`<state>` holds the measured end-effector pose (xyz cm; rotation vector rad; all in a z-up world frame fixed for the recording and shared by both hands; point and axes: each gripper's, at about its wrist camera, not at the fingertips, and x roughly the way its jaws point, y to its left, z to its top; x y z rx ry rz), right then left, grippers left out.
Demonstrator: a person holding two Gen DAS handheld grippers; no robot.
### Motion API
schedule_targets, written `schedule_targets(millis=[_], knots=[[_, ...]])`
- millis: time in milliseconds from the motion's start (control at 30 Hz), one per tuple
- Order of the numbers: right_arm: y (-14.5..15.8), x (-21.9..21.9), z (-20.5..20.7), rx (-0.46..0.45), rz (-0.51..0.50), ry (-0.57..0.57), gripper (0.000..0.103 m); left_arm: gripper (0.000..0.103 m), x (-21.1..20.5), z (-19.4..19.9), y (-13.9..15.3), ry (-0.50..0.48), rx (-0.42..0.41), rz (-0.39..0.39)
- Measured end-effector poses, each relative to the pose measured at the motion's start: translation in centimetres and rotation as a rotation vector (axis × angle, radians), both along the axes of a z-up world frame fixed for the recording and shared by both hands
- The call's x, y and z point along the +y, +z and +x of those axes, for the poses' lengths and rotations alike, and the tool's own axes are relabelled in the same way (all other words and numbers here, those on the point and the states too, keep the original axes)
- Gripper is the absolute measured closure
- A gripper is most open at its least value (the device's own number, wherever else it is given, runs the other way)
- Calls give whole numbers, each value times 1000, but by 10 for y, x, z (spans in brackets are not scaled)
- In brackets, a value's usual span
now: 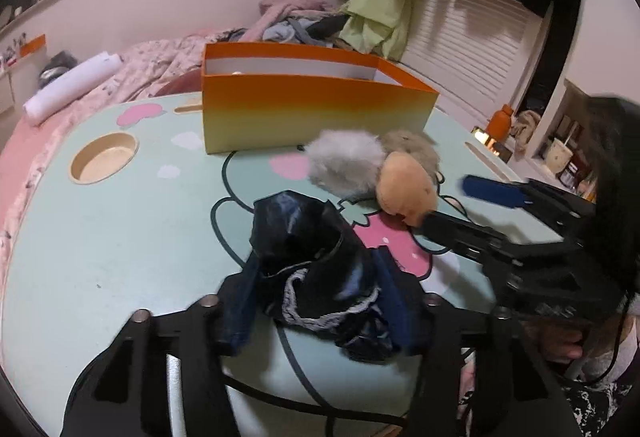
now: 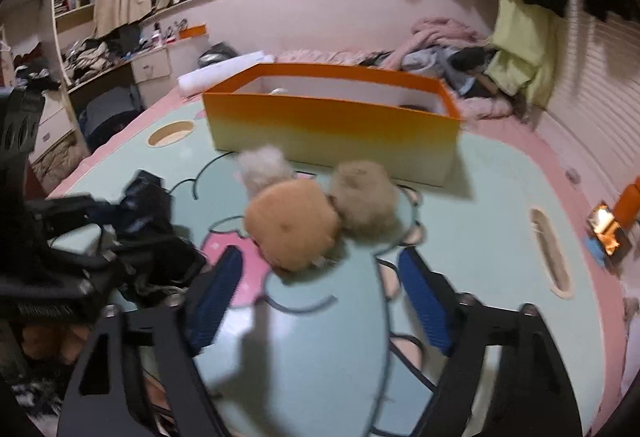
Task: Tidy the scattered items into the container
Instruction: 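Grasp the black lace-trimmed satin bag with the left gripper, then grasp the tan plush with right gripper while left gripper holds the bag, then carry bag with left gripper while right gripper carries plush into the box, release both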
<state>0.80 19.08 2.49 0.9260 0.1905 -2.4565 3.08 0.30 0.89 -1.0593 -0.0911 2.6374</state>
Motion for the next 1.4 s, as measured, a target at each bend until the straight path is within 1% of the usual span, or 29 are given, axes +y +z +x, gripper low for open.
schedule_targets(millis=[67,167,200,233,267,300,467,533,600,667,733,1033,1100,1233,1300,1400], knots=[[-1,-10,-9,-30,1,9,35,57,1,2,0,-4,12,-4],[-4,-22,-19,-68,7,17,36,58,1,5,-1,-5,28,-9],[-5,-25,-22,-83,6,24,43,58,0,5,-1,-5,30,-9],[-7,-29,-25,-105,7,29,49,58,-1,5,-1,-5,30,-5],[-10,-34,-28,-118,14,35,52,59,-2,5,-1,-4,31,0],[-12,-32,-25,-103,16,35,56,59,-3,5,-1,-1,32,4],[-11,-24,-6,-89,-41,81,58,61,-8,8,0,19,35,10],[-7,-15,3,-65,-56,77,58,61,-8,9,1,21,38,6],[-6,-5,8,-63,-77,52,58,61,-6,9,0,19,37,-2],[-10,0,9,-77,-75,38,58,61,-6,8,-1,20,34,-2],[-18,0,8,-92,-50,34,58,61,-8,7,-2,23,29,4],[-15,3,6,-88,-61,29,58,67,-7,8,1,12,35,15],[-13,4,5,-85,-66,25,58,67,-7,6,3,6,29,27],[-1,5,-1,-61,-86,22,58,68,-10,-3,21,0,38,64],[10,6,-10,-66,-120,29,58,68,-9,-11,36,-4,62,48],[30,0,-25,-29,-110,22,58,68,-7,-29,59,-8,95,27]])
